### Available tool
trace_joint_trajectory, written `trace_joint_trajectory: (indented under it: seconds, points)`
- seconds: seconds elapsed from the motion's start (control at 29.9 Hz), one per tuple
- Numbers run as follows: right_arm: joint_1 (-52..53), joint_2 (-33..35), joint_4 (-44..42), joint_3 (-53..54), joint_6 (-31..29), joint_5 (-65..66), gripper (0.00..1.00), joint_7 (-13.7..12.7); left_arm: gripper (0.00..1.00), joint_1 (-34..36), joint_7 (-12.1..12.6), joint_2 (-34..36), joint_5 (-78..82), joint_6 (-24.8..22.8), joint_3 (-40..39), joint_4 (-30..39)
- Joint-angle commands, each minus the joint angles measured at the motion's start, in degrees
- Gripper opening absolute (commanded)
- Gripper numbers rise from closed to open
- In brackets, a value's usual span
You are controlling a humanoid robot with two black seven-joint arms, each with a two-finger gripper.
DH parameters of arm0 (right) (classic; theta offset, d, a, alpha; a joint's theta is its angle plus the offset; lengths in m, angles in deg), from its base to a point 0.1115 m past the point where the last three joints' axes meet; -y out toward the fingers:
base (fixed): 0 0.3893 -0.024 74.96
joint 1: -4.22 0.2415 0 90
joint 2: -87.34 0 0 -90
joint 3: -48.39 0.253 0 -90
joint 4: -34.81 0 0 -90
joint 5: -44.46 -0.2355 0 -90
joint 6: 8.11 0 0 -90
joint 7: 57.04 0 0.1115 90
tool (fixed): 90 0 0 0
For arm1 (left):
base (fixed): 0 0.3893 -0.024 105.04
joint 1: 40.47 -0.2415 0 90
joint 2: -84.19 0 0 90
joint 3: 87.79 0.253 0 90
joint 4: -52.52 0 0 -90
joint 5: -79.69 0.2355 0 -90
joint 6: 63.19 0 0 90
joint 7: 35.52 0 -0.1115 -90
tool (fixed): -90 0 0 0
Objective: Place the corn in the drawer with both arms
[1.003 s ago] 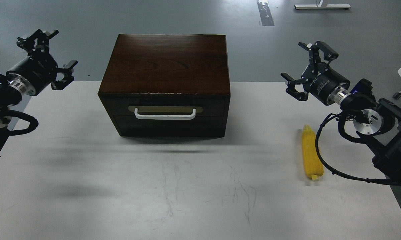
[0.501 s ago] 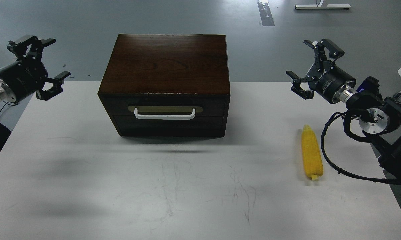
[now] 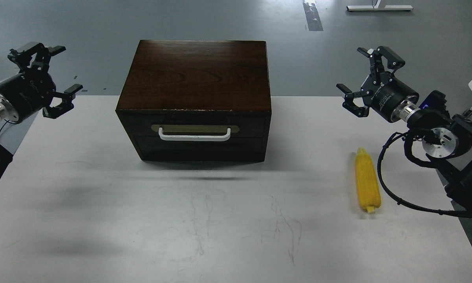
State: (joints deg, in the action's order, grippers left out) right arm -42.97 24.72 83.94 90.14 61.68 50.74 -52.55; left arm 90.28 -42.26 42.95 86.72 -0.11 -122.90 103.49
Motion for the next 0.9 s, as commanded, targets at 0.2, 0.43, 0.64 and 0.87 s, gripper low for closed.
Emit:
trace_joint_trajectory:
  seconds: [0.2,0.43,0.64,0.87]
  points:
    - [-0.1,0.0,-0.1,0.0,0.0,0.0,1.0,0.0,0.98,0.6,-21.3,1.2,21.5,-0.2,-0.1,0.7]
    - [-0.3,-0.1,-0.1,0.0,0.0,0.0,1.0,0.0,0.98,2.0,-21.3,5.4,33.0,6.0,-0.1,6.4]
    - [-0.3,-0.1,-0.2,0.0,0.0,0.0,1.0,0.0,0.98,4.9,-21.3,9.4,36.6,6.4,-0.2,15.5]
    - [-0.3,0.0,-0.2,-0.3,0.0,0.0,1.0,0.0,0.98,6.9,-21.3,9.2,61.0,16.2,0.0,26.5]
